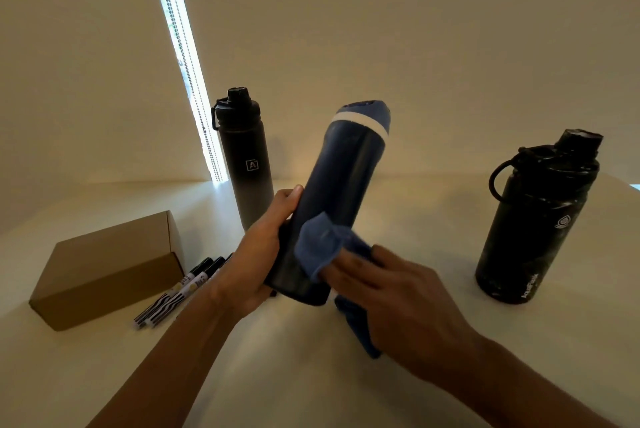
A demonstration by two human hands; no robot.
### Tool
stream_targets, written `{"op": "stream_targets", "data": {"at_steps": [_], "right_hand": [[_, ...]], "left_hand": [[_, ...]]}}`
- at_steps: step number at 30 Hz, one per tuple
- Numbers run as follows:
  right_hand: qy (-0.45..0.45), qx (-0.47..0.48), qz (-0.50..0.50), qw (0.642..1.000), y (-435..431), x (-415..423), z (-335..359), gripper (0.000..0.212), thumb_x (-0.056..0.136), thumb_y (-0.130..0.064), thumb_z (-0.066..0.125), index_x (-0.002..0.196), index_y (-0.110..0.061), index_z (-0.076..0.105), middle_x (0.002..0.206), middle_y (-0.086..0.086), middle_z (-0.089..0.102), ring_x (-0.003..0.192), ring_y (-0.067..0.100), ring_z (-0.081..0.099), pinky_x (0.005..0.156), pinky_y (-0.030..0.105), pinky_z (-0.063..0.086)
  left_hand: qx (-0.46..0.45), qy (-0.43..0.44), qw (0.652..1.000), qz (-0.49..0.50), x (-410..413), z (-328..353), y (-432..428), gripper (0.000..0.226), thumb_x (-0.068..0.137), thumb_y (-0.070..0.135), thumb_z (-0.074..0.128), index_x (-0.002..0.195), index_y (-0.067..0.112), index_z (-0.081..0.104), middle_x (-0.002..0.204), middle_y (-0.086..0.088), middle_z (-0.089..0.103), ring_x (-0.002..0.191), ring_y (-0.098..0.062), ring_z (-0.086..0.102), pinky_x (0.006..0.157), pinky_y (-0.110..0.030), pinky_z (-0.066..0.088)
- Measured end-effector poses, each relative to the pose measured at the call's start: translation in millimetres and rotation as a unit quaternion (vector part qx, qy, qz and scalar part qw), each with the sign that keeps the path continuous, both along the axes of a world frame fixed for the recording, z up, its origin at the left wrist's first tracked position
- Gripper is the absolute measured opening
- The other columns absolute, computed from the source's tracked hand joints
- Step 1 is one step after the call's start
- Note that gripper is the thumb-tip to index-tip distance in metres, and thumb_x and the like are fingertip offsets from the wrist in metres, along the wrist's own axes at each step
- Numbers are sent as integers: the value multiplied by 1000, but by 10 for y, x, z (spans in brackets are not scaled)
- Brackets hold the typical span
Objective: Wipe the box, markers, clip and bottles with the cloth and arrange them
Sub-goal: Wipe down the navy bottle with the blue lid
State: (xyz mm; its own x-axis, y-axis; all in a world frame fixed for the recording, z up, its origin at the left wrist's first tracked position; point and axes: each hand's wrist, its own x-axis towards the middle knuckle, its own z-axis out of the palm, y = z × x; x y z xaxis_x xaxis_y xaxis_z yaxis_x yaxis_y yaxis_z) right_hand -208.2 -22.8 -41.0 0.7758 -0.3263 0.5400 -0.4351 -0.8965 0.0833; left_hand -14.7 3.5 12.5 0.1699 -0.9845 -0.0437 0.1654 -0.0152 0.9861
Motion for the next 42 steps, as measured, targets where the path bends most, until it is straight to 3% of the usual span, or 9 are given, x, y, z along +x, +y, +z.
{"op": "stream_targets", "data": {"at_steps": [4, 9, 13, 24, 29, 31, 34, 38, 42], "right_hand": [[26, -49, 31, 998, 140, 68, 24, 103, 51, -31, 95, 138, -33, 40, 133, -16, 62, 99, 10, 66, 65, 25, 61], [36, -50, 14, 998, 104, 97, 5, 130, 25, -37, 104, 136, -25, 37, 129, -10, 38, 89, 17, 53, 50, 24, 59], [17, -73, -18, 997, 21, -62, 48, 76, 76, -23, 73, 143, -34, 39, 133, -13, 48, 95, 13, 58, 68, 30, 58], [-185, -69, -195, 961, -372, -496, 372, 75, 80, 8, 60, 147, -13, 35, 110, 16, 68, 78, 29, 62, 54, 39, 56], [-173, -41, -150, 973, -219, -303, 294, 62, 88, -11, 43, 150, -18, 38, 119, -2, 56, 81, 13, 53, 58, 34, 59], [-121, -61, -108, 985, -112, -182, 169, 66, 81, -14, 57, 145, -23, 42, 120, -12, 43, 84, 2, 38, 60, 22, 53], [-10, -27, -13, 1000, 50, 8, 8, 84, 68, -25, 83, 142, -34, 43, 140, -20, 49, 106, 9, 59, 72, 28, 61], [16, -51, 55, 997, 154, 119, -48, 86, 57, -30, 89, 132, -31, 46, 124, -17, 62, 106, 4, 60, 75, 25, 61], [39, -59, 16, 997, 124, 82, 21, 102, 46, -45, 96, 131, -33, 42, 123, -17, 50, 87, 6, 50, 61, 19, 54]], "left_hand": [[-10, 24, 992, 126, 1, 23, -56, 28, 111, 31, 42, 115, 14, 64, 101, -7, 69, 90, -12, 70, 97, -48, 54], [10, 40, 992, 116, -8, 41, -15, 25, 110, 38, 43, 101, 22, 59, 122, -19, 65, 102, -27, 66, 83, -36, 56], [-14, 8, 1000, 10, 9, 98, 68, 33, 102, 47, 51, 108, 20, 68, 94, -1, 78, 74, -11, 74, 65, -27, 62], [22, -65, 990, -119, -189, 43, 152, 51, 92, 64, 48, 124, 28, 63, 103, 3, 80, 98, -19, 77, 79, -29, 61], [19, -13, 996, -84, -131, 43, 169, 46, 96, 58, 48, 121, 25, 65, 103, -3, 80, 93, -22, 78, 72, -30, 62], [-17, -7, 996, -90, -113, -16, 274, 39, 100, 48, 49, 123, 20, 63, 108, -7, 80, 97, -22, 77, 79, -34, 62], [-25, 19, 998, -59, -113, -23, 309, 40, 108, 28, 52, 143, 8, 51, 143, -16, 60, 133, -31, 57, 115, -37, 38], [1, 34, 998, 43, -52, 155, 101, 58, 78, 61, 64, 121, 22, 65, 111, -10, 77, 104, -28, 73, 82, -43, 59], [12, 31, 998, 58, 5, 52, 36, 60, 70, 64, 60, 114, 24, 64, 103, -10, 77, 96, -26, 73, 76, -40, 59]]}}
